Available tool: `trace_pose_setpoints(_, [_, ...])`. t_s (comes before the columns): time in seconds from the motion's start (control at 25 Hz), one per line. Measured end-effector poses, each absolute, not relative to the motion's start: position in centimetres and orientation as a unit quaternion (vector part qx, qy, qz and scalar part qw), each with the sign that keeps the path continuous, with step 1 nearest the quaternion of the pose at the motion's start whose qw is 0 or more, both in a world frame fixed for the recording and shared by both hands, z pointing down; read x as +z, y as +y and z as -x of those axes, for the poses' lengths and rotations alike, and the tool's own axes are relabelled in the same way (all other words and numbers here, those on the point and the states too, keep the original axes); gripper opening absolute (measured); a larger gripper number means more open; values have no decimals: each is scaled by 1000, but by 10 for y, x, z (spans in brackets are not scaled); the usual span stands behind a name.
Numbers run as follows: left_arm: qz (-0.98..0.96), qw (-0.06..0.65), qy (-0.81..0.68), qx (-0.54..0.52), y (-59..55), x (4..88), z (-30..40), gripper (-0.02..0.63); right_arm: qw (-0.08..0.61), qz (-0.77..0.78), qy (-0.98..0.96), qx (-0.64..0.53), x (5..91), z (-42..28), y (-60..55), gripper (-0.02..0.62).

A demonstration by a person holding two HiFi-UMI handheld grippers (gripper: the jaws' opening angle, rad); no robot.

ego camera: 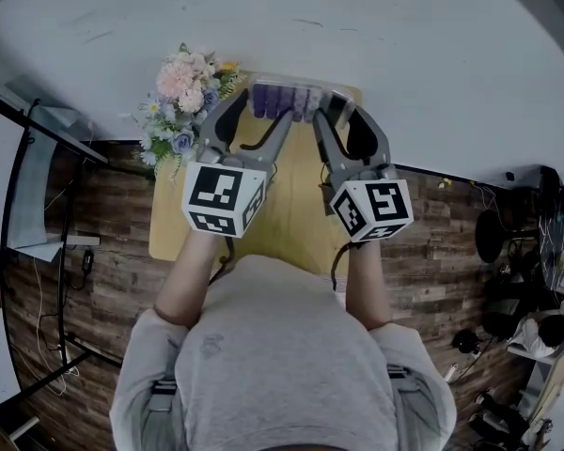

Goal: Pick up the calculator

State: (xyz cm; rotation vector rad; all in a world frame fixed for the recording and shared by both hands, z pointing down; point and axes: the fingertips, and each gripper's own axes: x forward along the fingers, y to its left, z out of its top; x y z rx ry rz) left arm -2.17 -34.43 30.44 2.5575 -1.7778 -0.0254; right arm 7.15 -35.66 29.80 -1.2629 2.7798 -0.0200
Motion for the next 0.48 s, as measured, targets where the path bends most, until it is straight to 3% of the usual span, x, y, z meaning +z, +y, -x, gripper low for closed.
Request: trace_pose_setpoints(0.48, [-819, -34, -572, -21, -329, 274, 17, 281, 73, 412, 908, 28, 270, -76, -340, 189])
